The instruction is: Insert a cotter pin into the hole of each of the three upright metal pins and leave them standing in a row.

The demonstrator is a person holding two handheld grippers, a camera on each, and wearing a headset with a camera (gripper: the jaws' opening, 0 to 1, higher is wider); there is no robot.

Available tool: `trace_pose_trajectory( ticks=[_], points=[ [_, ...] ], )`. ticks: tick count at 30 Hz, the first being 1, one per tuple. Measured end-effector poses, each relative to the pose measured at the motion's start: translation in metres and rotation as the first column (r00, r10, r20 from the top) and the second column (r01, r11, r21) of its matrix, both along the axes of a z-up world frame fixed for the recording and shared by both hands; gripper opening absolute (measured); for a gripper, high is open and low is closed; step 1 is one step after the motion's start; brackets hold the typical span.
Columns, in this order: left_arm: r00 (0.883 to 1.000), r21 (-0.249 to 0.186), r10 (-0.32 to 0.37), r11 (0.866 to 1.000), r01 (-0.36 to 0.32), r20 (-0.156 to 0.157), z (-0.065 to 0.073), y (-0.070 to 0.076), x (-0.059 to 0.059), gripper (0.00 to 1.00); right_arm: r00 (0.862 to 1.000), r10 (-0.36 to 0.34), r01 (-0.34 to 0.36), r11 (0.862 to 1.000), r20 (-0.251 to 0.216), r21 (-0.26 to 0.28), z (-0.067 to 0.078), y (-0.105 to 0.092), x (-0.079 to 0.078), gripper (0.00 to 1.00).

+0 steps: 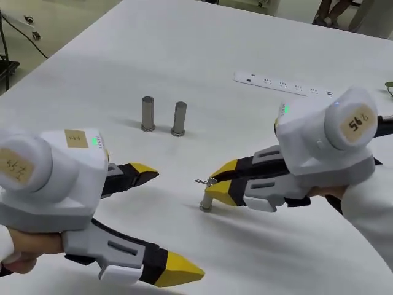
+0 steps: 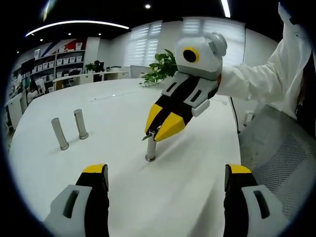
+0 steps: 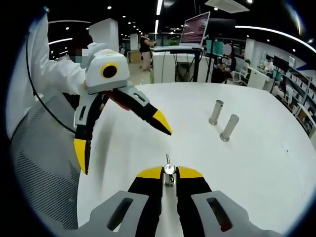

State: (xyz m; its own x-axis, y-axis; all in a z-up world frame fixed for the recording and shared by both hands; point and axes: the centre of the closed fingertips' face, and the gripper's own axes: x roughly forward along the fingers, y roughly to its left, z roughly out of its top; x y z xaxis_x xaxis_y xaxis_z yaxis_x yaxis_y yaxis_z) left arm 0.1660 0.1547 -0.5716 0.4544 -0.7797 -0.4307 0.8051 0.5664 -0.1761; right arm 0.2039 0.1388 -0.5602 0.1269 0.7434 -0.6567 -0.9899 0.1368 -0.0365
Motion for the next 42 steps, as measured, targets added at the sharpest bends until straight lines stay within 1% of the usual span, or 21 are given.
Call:
trace_pose_trajectory(
  ticks=[2, 4, 6, 11, 13, 14, 16, 19, 21, 23, 25, 27, 30, 32, 33, 34, 36, 38, 39, 40, 42],
  points=[
    [1.0, -0.008, 0.01, 1.0, -0.01, -0.005, 0.001, 0.001, 0.001, 0.97, 1.0, -0.003, 0.003, 1.0, -0.01, 0.008, 0.0, 0.001, 0.0, 0.04],
    [1.0, -0.014, 0.014, 1.0, -0.014, -0.01, 0.001, 0.002, 0.001, 0.97, 1.0, -0.002, 0.002, 1.0, -0.011, 0.014, 0.0, 0.001, -0.001, 0.04],
    [1.0, -0.01, 0.013, 1.0, -0.013, -0.008, 0.001, 0.002, 0.0, 0.97, 1.0, 0.0, 0.0, 1.0, -0.011, 0.015, 0.0, 0.002, -0.001, 0.04],
    [1.0, -0.014, 0.006, 1.0, -0.007, -0.012, 0.003, 0.0, -0.001, 0.96, 1.0, 0.024, -0.024, 1.0, 0.01, 0.017, 0.002, 0.002, -0.002, 0.06],
    [1.0, -0.01, 0.001, 1.0, -0.001, -0.013, 0.003, 0.0, -0.002, 0.96, 1.0, 0.019, -0.019, 1.0, 0.016, 0.014, 0.002, 0.002, -0.001, 0.1],
    [1.0, -0.006, 0.001, 1.0, -0.001, -0.012, 0.002, 0.0, -0.002, 0.96, 1.0, 0.019, -0.019, 1.0, 0.017, 0.014, 0.003, 0.001, -0.001, 0.15],
    [1.0, -0.005, 0.006, 1.0, -0.006, -0.012, 0.003, 0.0, -0.002, 0.96, 1.0, 0.019, -0.02, 1.0, 0.012, 0.013, 0.004, -0.001, -0.004, 0.21],
    [1.0, -0.012, 0.014, 1.0, -0.014, -0.004, 0.009, 0.001, -0.001, 0.96, 1.0, 0.013, -0.013, 1.0, 0.009, 0.026, 0.01, -0.006, -0.009, 0.26],
    [1.0, -0.019, 0.02, 1.0, -0.02, 0.001, 0.013, 0.002, -0.001, 0.96, 1.0, -0.008, 0.007, 0.999, 0.01, 0.034, 0.015, -0.012, -0.01, 0.31],
    [1.0, -0.023, 0.028, 0.999, -0.028, 0.01, 0.017, 0.003, 0.001, 0.96, 0.999, -0.051, 0.05, 0.997, 0.013, 0.055, 0.021, -0.021, -0.008, 0.37],
    [0.999, -0.032, 0.037, 0.999, -0.036, 0.015, 0.021, 0.004, 0.002, 0.96, 0.992, -0.124, 0.124, 0.991, -0.011, 0.052, 0.023, -0.034, -0.007, 0.39],
    [0.999, -0.037, 0.047, 0.998, -0.047, 0.017, 0.024, 0.006, 0.002, 0.96, 0.988, -0.156, 0.156, 0.986, 0.004, 0.063, 0.027, -0.045, -0.006, 0.41],
    [0.998, -0.043, 0.059, 0.997, -0.058, 0.023, 0.028, 0.007, 0.003, 0.96, 0.974, -0.224, 0.226, 0.971, -0.028, 0.084, 0.031, -0.06, -0.009, 0.45],
    [0.997, -0.048, 0.069, 0.997, -0.068, 0.024, 0.031, 0.008, 0.004, 0.96, 0.96, -0.277, 0.279, 0.954, -0.034, 0.107, 0.035, -0.07, -0.009, 0.49],
    [0.997, -0.05, 0.074, 0.996, -0.073, 0.022, 0.032, 0.008, 0.004, 0.96, 0.95, -0.307, 0.311, 0.943, -0.053, 0.12, 0.037, -0.076, -0.011, 0.51],
    [0.997, -0.049, 0.078, 0.996, -0.077, 0.016, 0.032, 0.009, 0.004, 0.95, 0.944, -0.325, 0.331, 0.935, -0.065, 0.125, 0.037, -0.08, -0.012, 0.53],
    [0.997, -0.043, 0.079, 0.996, -0.078, 0.019, 0.032, 0.01, 0.004, 0.95, 0.936, -0.341, 0.35, 0.926, -0.085, 0.142, 0.037, -0.087, -0.016, 0.58],
    [0.997, -0.036, 0.08, 0.996, -0.08, 0.015, 0.031, 0.011, 0.003, 0.95, 0.93, -0.355, 0.367, 0.916, -0.098, 0.161, 0.036, -0.092, -0.019, 0.67],
    [0.997, -0.027, 0.082, 0.996, -0.082, 0.008, 0.029, 0.012, 0.002, 0.95, 0.923, -0.369, 0.384, 0.908, -0.113, 0.169, 0.036, -0.094, -0.02, 0.71],
    [0.996, -0.021, 0.083, 0.996, -0.083, 0.008, 0.028, 0.013, 0.002, 0.95, 0.917, -0.378, 0.395, 0.903, -0.125, 0.171, 0.034, -0.097, -0.022, 0.75],
    [0.996, -0.015, 0.093, 0.996, -0.093, 0.01, 0.028, 0.015, 0.003, 0.95, 0.912, -0.389, 0.407, 0.898, -0.127, 0.17, 0.033, -0.102, -0.025, 0.79]
  ],
)
